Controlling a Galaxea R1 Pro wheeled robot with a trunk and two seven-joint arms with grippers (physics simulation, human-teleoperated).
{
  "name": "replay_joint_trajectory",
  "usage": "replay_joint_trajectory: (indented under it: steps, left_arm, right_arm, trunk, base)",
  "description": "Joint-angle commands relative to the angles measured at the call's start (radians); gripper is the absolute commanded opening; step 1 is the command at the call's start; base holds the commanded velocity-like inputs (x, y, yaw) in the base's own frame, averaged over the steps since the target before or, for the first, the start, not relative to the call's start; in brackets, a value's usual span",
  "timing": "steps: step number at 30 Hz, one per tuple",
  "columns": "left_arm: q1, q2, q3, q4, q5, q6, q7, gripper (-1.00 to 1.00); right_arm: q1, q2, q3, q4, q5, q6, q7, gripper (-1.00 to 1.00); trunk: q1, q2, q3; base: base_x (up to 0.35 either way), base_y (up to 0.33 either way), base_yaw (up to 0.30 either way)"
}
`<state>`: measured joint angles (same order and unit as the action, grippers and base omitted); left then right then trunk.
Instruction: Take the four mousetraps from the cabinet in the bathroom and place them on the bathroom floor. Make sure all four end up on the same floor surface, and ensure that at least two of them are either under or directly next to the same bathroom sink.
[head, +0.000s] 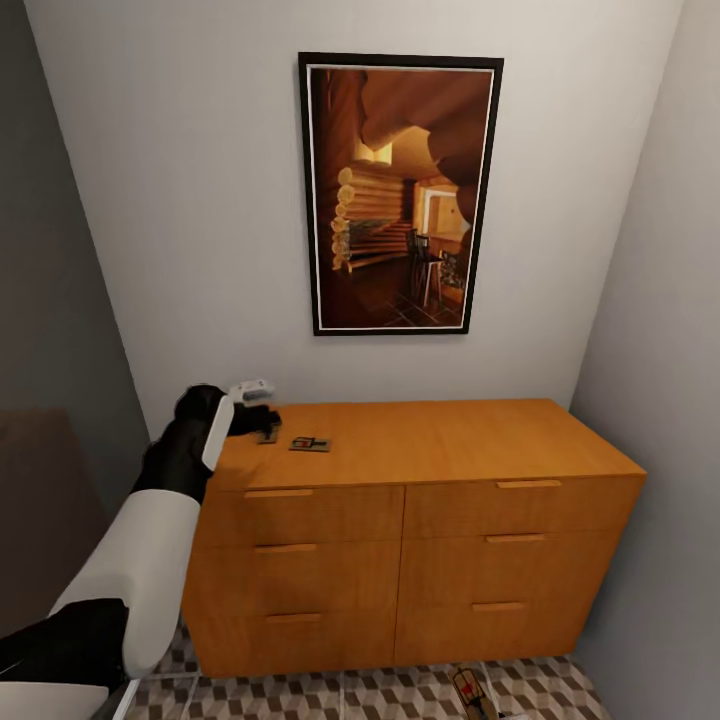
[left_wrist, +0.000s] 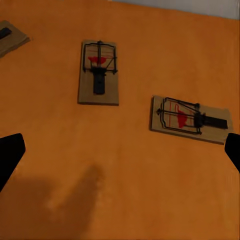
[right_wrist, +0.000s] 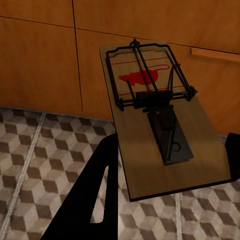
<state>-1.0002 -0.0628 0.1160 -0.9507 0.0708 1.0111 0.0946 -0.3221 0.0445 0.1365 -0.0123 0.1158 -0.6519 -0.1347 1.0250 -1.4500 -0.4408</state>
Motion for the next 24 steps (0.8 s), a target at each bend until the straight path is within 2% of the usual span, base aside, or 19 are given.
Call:
replay_joint_trajectory:
  steps: [1,16,20,21,24]
  left_arm:
    - [0.000,0.001,0.002,-0.013,0.000,-0.001,0.001,1.00]
    - [0.000,0.000,-0.009,-0.005,-0.005,-0.005,0.006,1.00]
    - [0.000,0.000,-0.027,0.030,-0.007,-0.006,0.007,1.00]
    - [0.000,0.001,-0.044,0.049,-0.012,-0.006,0.007,1.00]
    - [0.000,0.001,-0.052,0.063,-0.026,-0.006,0.007,1.00]
  right_arm:
    - [0.000,0.000,0.000,0.000,-0.001,0.000,-0.002,-1.00]
    - [0.001,0.000,0.000,0.000,-0.001,0.000,-0.002,-1.00]
    - [0.002,0.000,0.000,0.000,-0.001,0.000,-0.001,-1.00]
    - [0.002,0.000,0.000,0.000,-0.001,0.000,-0.002,-1.00]
    - [0.002,0.000,0.000,0.000,0.000,0.000,-0.002,-1.00]
  trunk:
    - [0.000,0.000,0.000]
    - [0.000,0.000,0.000]
    - [0.000,0.000,0.000]
    - [0.000,0.000,0.000]
    - [0.000,0.000,0.000]
  base:
    - [0.000,0.000,0.000]
    - [0.000,0.000,0.000]
    - [0.000,0.000,0.000]
    - [0.000,0.000,0.000]
    - [0.000,0.000,0.000]
